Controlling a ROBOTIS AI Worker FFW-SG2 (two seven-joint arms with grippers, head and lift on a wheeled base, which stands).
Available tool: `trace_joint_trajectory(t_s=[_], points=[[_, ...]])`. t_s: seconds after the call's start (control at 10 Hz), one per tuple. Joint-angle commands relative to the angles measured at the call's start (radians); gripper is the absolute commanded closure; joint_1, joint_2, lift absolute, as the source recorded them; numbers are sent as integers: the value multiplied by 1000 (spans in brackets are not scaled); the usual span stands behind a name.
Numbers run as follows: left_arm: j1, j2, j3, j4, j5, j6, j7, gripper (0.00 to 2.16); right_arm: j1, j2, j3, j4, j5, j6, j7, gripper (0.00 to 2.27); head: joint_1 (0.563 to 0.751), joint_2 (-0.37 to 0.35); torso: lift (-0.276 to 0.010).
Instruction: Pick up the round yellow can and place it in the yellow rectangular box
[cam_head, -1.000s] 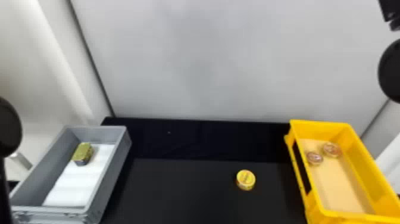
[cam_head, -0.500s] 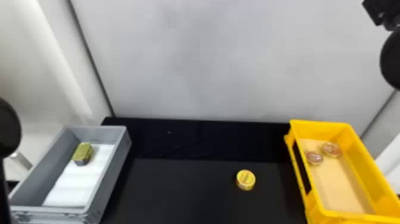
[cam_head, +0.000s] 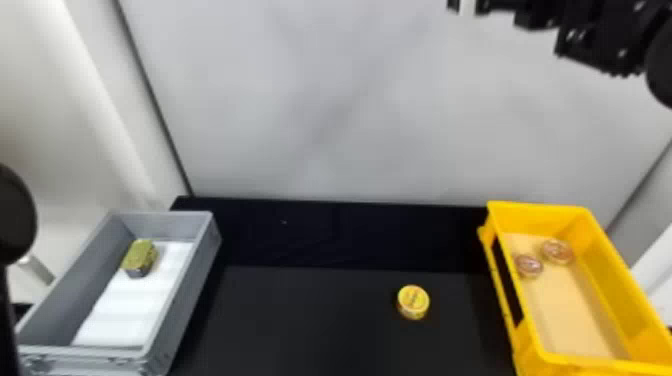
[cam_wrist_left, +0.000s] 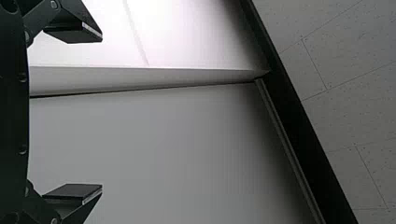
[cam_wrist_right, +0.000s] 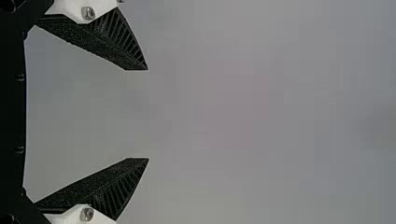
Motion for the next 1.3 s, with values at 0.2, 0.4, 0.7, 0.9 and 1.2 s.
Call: trace_joint_trajectory(t_s=[0.2, 0.4, 0.7, 0.9, 1.2], points=[[0, -6, -2, 0, 0, 4, 0, 140, 114, -18, -37, 116, -47, 65, 110, 91, 663, 54, -3], [-1, -9, -5, 0, 0, 4, 0, 140, 174, -16, -59, 159, -36, 16, 184, 128, 663, 54, -3], [-3, -12, -8, 0, 0, 7, 0, 140, 189, -16, -16, 205, 104, 82, 285, 144, 663, 54, -3], [-3, -15, -9, 0, -2, 7, 0, 140, 189, -8, 23, 262, 315, 107, 506, 144, 663, 54, -3], [-4, -18, -11, 1, -2, 7, 2, 140, 212, 12, 47, 357, 498, 67, 680, 145, 663, 54, -3]])
